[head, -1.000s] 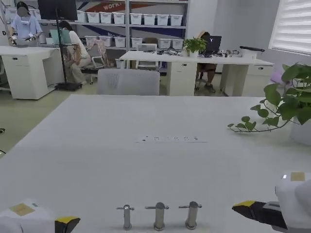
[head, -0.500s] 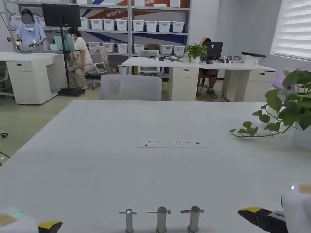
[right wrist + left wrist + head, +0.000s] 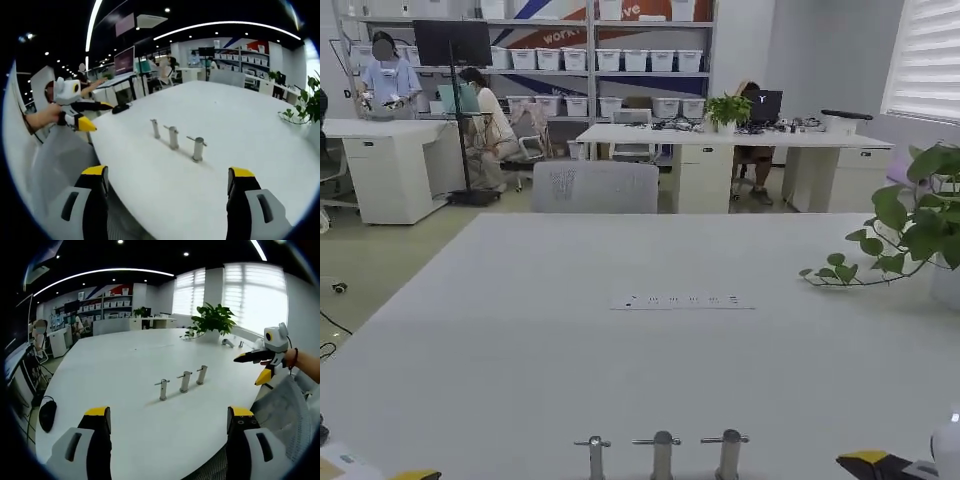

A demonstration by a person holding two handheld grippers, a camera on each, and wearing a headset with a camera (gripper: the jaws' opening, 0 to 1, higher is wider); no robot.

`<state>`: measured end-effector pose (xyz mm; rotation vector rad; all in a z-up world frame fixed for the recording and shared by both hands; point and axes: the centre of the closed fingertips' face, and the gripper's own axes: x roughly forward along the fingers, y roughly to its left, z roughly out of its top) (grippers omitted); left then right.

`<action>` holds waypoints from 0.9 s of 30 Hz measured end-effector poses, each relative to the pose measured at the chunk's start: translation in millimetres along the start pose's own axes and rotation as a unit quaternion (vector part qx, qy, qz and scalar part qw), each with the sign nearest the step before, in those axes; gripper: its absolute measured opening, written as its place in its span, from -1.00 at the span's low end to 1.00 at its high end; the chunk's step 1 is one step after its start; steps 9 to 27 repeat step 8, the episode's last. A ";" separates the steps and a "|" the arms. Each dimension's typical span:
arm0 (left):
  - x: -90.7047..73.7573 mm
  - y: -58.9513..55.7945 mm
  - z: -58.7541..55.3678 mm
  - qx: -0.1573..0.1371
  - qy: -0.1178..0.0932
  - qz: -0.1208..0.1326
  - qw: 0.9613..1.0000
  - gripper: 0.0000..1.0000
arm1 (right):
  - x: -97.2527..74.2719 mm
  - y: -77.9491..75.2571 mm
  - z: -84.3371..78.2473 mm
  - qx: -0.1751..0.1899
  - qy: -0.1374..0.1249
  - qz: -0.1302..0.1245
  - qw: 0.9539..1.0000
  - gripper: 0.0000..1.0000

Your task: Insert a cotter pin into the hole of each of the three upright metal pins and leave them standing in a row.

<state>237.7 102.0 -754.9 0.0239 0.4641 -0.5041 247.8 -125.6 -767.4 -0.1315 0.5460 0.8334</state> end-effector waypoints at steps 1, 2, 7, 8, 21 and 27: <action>-0.1 0.3 -0.3 -0.001 -0.001 0.000 1.000 0.94 | -0.3 -0.4 -2.3 -0.003 0.005 -0.002 1.000 1.00; -0.3 0.3 -0.7 -0.003 0.000 0.000 1.000 0.93 | -0.4 -0.7 -3.3 -0.004 0.007 -0.004 1.000 1.00; -2.1 1.0 0.7 -0.004 -0.004 0.003 1.000 0.93 | -1.5 1.0 -3.4 -0.005 0.005 -0.007 1.000 0.99; -2.3 1.0 0.8 -0.005 -0.004 0.004 1.000 0.93 | -1.6 1.0 -3.2 -0.004 0.004 -0.007 1.000 0.99; -2.3 1.0 0.8 -0.005 -0.004 0.004 1.000 0.93 | -1.6 1.0 -3.2 -0.004 0.004 -0.007 1.000 0.99; -2.3 1.0 0.8 -0.005 -0.004 0.004 1.000 0.93 | -1.6 1.0 -3.2 -0.004 0.004 -0.007 1.000 0.99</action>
